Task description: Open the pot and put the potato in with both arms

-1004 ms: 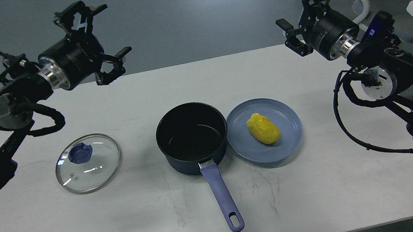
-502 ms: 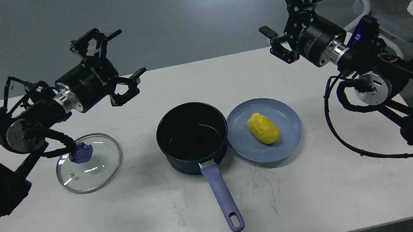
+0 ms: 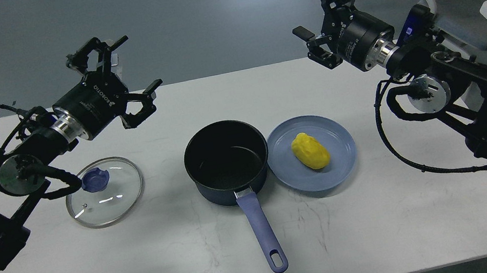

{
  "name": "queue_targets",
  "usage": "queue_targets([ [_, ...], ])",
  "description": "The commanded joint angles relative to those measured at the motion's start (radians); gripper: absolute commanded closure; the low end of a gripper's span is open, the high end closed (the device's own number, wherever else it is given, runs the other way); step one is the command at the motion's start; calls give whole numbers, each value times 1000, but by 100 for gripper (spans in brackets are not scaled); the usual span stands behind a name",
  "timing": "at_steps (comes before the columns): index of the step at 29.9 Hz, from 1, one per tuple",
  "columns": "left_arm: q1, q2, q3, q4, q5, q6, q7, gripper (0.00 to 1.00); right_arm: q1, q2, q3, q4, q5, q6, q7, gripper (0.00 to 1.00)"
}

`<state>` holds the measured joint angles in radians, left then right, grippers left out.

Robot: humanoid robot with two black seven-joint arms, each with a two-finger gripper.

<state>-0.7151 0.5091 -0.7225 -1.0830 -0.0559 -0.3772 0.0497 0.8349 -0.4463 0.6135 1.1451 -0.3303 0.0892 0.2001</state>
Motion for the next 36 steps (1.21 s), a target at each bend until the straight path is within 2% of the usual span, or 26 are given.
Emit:
queue_targets([
  [1,0,6,-2,-3,1,6,-2,2,12,-26,-1,5,-15,0,1,0],
  [3,0,14,-2,-3,1,6,-4,2,21,-54,-3,8,-57,1,2,0],
  [8,3,28,-2,-3,2,4,-8,2,49,-115,-55,13,-344,0,15,0],
  [14,3,35,-3,-5,2,1,-11,2,49,-189,-75,24,-746,-2,62,0],
  [17,3,37,-2,-5,2,1,-11,2,44,-219,-167,24,-964,-17,105,0],
  [18,5,40,-3,-6,2,1,-13,2,43,-235,-205,24,-1031,-22,140,0],
  [20,5,42,-3,-12,2,1,-20,2,41,-253,-265,22,-1120,-55,174,0],
  [28,13,48,-3,-18,11,3,-28,2,13,-236,-423,-25,-1217,-160,211,1],
  [34,19,51,-6,-18,10,3,-31,2,-11,-144,-443,-143,-1263,-184,228,2],
  [36,19,51,-5,-18,11,4,-48,2,-20,-115,-442,-169,-1263,-189,229,4],
])
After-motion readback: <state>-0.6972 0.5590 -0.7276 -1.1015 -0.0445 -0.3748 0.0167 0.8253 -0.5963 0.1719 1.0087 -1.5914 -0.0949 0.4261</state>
